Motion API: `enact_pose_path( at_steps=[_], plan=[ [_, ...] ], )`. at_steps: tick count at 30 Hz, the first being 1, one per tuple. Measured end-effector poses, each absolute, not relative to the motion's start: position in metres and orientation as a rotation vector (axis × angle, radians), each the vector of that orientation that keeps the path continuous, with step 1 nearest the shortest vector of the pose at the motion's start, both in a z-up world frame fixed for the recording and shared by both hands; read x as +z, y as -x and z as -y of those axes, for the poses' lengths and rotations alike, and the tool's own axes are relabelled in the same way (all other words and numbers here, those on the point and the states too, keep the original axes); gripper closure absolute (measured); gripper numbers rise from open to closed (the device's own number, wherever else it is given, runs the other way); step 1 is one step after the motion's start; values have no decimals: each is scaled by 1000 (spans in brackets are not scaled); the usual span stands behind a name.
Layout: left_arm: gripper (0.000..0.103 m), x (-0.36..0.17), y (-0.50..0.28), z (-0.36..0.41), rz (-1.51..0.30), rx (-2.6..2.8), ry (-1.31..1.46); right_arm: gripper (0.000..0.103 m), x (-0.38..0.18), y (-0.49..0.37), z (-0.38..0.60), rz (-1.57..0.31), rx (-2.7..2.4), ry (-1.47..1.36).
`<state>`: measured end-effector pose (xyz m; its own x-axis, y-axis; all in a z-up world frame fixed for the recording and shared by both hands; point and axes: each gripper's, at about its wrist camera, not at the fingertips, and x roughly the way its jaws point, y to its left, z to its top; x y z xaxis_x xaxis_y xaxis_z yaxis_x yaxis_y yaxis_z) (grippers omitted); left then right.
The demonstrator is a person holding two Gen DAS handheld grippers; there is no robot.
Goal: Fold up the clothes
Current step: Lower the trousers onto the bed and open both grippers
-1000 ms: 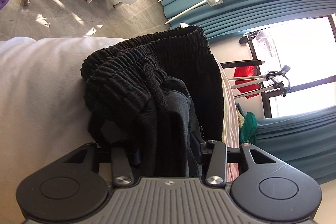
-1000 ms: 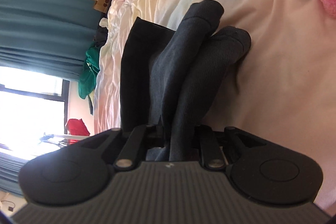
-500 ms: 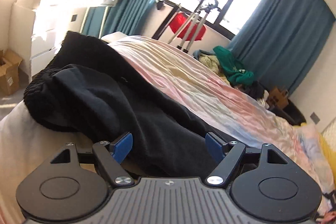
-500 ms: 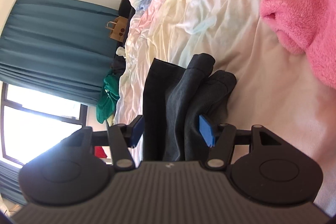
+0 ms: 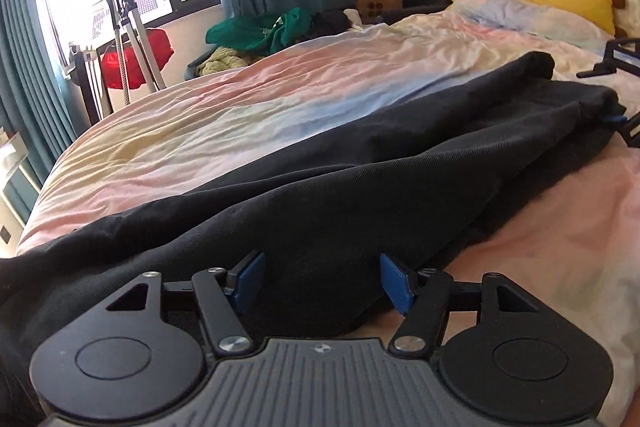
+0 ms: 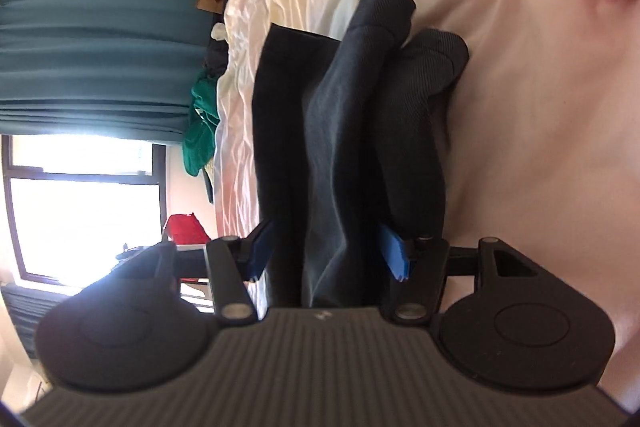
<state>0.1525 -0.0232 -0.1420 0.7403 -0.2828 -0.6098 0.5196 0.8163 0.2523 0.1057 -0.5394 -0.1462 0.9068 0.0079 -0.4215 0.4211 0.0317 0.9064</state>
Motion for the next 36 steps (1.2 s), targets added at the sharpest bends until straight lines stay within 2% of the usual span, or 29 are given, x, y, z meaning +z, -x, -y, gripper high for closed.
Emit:
enact_pose_path(
  at_steps=[5, 7, 8, 9, 10, 11, 15, 23, 27, 28, 30, 33, 35, 36],
  plan=[
    [46, -159, -153, 31, -532, -452, -460, 44, -149, -121, 544, -357, -360, -1460],
    [54, -161, -155, 31, -516, -458, -455, 56, -145, -126, 546, -347, -390, -1406],
    [65, -161, -157, 31, -508, -464, -451, 61, -143, -129, 547, -342, -405, -1379],
    [79, -161, -159, 29, -503, -474, -442, 82, -141, -131, 548, -337, -419, -1351],
    [85, -161, -160, 28, -499, -485, -429, 96, -140, -134, 549, -332, -433, -1324],
    [93, -159, -161, 25, -498, -497, -412, 96, -138, -136, 550, -327, -448, -1297],
    [98, -147, -169, 10, -515, -544, -312, 96, -130, -131, 550, -340, -505, -1242],
    [98, -126, -160, -9, -514, -609, -221, 96, -117, -113, 547, -387, -615, -1160],
    [95, -125, -157, -15, -526, -640, -173, 96, -128, -115, 546, -497, -597, -1138],
    [93, -124, -155, -16, -523, -634, -158, 94, -125, -116, 543, -508, -589, -1113],
    [75, -123, -152, -20, -511, -610, -126, 92, -117, -118, 536, -525, -596, -1064],
    [63, -124, -145, -27, -497, -578, -75, 82, -105, -118, 524, -544, -634, -986],
    [56, -123, -142, -29, -494, -566, -62, 68, -95, -115, 517, -533, -664, -927],
    [55, -122, -140, -29, -487, -567, -58, 57, -88, -112, 513, -513, -687, -891]
  ],
)
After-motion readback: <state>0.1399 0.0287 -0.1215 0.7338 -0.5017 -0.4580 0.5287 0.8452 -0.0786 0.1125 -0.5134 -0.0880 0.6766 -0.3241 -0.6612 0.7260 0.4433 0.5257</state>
